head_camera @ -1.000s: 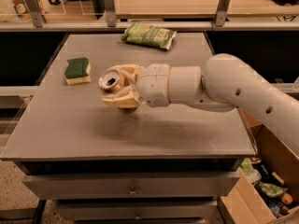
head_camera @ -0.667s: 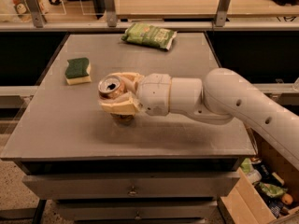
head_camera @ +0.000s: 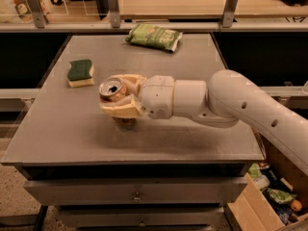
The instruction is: Place orange can upright
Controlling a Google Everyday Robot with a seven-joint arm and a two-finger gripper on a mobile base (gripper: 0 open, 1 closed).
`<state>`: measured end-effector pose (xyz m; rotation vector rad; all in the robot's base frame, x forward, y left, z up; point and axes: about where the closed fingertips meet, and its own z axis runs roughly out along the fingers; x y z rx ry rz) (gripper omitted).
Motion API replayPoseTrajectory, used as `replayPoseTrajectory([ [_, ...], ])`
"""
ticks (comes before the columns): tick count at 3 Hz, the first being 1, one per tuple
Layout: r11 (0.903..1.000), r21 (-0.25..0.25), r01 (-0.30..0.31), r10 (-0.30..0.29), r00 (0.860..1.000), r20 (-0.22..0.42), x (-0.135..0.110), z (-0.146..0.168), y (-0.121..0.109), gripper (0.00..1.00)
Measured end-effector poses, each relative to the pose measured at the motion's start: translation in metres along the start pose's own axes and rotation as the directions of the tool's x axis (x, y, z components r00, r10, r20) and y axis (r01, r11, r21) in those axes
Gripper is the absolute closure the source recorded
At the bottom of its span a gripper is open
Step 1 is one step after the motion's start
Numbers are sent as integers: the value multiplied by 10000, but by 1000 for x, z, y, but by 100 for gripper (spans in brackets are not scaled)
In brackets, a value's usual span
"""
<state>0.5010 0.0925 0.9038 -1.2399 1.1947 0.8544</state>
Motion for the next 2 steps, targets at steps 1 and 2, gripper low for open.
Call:
replayPoseTrajectory([
  [1, 10000, -37, 13, -13, 10000, 5, -1, 2, 1, 59],
  [2, 9998, -175, -102, 111, 9985, 537, -3, 5, 2, 36],
])
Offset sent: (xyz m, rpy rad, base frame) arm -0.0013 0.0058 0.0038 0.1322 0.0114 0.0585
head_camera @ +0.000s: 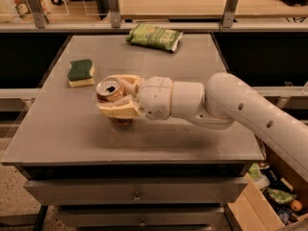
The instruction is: Place orange can upright
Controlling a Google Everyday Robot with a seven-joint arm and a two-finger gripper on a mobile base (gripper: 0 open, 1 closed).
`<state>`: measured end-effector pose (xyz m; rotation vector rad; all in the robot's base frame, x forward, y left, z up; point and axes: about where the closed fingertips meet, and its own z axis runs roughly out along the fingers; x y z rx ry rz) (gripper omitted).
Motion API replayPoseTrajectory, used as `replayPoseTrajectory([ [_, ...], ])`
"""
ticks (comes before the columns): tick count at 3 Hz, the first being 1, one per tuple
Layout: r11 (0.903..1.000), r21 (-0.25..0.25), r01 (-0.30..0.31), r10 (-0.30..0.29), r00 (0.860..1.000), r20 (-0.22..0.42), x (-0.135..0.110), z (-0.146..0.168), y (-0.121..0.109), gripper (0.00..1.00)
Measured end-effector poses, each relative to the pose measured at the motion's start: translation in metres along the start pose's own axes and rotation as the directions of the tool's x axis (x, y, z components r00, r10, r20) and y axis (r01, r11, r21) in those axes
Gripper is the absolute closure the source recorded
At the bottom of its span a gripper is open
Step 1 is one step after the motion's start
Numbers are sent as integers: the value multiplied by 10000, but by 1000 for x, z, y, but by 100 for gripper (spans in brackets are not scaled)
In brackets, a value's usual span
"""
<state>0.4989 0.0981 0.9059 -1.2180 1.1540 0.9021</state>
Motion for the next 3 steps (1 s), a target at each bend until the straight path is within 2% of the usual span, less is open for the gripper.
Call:
replayPoseTrajectory([
  [1, 10000, -37, 0, 0, 10000, 12, 0, 2, 1, 12],
  [2, 10000, -79, 10, -10, 10000, 21, -1, 4, 2, 0],
  [3, 10000, -10, 79, -79, 10000, 57, -3, 3, 2, 0],
])
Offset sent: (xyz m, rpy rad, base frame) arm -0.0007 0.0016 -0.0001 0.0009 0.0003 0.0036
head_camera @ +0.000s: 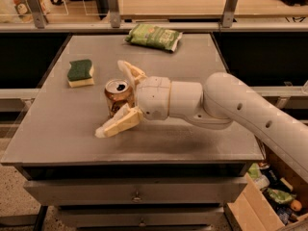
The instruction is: Place orange can upright
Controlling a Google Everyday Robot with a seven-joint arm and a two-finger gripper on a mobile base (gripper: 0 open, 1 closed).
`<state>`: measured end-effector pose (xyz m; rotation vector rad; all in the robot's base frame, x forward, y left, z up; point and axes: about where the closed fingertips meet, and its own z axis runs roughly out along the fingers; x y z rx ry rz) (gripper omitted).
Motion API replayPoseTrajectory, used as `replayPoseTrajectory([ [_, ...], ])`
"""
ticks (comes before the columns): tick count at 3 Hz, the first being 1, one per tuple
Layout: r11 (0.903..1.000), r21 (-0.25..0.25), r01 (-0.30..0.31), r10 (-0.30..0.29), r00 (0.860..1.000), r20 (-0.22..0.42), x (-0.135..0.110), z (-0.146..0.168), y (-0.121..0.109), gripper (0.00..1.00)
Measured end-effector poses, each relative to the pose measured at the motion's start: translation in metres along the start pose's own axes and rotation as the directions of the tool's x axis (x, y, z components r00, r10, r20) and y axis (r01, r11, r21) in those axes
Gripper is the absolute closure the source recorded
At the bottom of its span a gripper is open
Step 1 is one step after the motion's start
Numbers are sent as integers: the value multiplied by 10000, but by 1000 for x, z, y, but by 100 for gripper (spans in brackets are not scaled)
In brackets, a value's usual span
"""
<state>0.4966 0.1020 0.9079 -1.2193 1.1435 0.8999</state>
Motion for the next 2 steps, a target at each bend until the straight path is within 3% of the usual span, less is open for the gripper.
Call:
replayPoseTrajectory([
  [1, 9990, 447, 95, -70, 9985, -546, -5, -9, -8, 0],
  [2, 9990, 430, 129, -104, 9983, -578, -7, -8, -7, 0],
])
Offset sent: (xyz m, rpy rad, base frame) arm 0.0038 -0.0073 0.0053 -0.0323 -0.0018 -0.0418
